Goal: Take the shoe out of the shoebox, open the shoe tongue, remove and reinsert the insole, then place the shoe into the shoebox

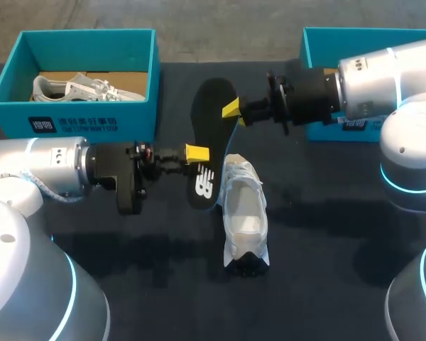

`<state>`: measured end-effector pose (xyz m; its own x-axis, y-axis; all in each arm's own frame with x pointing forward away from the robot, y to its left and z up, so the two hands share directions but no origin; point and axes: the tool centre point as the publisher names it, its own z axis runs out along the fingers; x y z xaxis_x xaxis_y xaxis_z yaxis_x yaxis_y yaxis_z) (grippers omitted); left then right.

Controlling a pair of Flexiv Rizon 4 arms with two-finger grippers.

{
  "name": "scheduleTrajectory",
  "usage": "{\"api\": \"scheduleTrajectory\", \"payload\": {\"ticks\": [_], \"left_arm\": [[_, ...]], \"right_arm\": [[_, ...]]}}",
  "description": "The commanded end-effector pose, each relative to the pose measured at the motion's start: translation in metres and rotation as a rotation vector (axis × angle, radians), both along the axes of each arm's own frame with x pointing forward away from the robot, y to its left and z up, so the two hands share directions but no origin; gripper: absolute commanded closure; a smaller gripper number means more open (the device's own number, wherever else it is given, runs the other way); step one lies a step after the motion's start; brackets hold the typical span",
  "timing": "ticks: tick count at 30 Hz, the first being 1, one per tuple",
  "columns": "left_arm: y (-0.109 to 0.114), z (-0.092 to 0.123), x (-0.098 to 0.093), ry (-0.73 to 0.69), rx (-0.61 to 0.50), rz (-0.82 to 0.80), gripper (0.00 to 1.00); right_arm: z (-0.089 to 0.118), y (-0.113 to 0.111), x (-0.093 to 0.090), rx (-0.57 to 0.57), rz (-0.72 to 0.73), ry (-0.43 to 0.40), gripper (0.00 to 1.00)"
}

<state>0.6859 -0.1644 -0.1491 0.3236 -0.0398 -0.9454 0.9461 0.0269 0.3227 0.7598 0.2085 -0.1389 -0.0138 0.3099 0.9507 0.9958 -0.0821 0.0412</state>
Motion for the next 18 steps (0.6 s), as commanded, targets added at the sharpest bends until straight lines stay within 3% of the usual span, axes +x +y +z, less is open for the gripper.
{"api": "scheduleTrajectory", "payload": {"ticks": [1,7,18], "left_arm": [[0.000,0.000,-0.002,-0.003,-0.001,0.009,0.00],[0.009,0.006,-0.001,-0.005,0.014,0.008,0.00],[0.049,0.019,0.014,-0.006,0.138,0.005,0.00]], "right_arm": [[-0.002,0.000,0.000,0.002,-0.001,-0.001,1.00],[-0.009,-0.006,0.001,0.013,0.003,0.001,1.00],[-0.030,-0.022,0.003,0.039,0.008,0.006,1.00]]}}
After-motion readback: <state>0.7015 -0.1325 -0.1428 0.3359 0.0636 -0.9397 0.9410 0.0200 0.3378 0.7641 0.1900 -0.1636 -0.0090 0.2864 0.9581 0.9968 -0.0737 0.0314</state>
